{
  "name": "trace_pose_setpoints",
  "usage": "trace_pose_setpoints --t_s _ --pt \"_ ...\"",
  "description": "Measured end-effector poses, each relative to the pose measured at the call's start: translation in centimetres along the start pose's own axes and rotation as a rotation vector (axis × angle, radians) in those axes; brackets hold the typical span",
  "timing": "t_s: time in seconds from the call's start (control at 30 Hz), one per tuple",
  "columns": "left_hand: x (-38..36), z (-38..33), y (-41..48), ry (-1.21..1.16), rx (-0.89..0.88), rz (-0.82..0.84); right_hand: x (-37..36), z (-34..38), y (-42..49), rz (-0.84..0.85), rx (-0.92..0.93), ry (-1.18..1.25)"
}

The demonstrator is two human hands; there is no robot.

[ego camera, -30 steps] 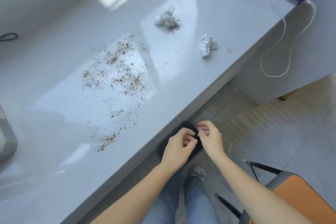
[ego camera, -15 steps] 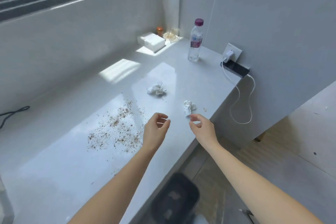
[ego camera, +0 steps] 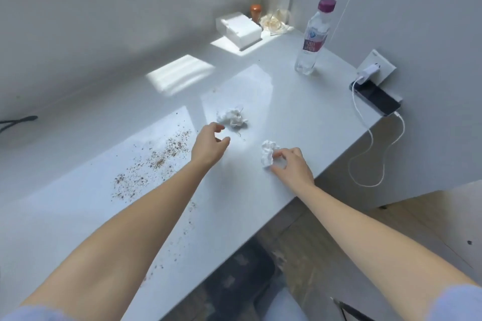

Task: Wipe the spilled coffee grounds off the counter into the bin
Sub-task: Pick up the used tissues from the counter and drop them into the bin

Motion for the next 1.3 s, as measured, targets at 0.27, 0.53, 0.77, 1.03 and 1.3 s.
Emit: trace_pose_setpoints --t_s 0.27,0.53,0.77,1.03,1.3 --pt "-2.9 -0.5 3.3 0.199 -0.155 0.044 -0.3 0.1 1.1 -0.133 0.144 0.026" --pt "-4.4 -1.4 4.4 0.337 -0.179 0.050 -0.2 0.4 2.6 -0.020 0.306 -0.035" --pt "-5.1 -0.8 2.9 0.329 -0.200 0.027 -0.6 0.6 2.9 -0.003 0.296 -0.082" --pt "-3.1 -0.7 -0.4 0.187 -0.210 -0.103 -0.6 2.4 1.3 -0.011 0.234 -0.073" --pt "0.9 1.9 -7.7 0.060 -0.164 -0.088 -2.6 4.5 -4.6 -0.006 0.224 0.012"
Point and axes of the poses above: each hand's wrist, its own y-axis towards the middle knuckle, its own x-axis out of the back of the hand, z = x × y, the point moved 1 cm from there along y, towards the middle knuckle, and after that the axes turned 8 degrees about -z, right-handed, at the moved point
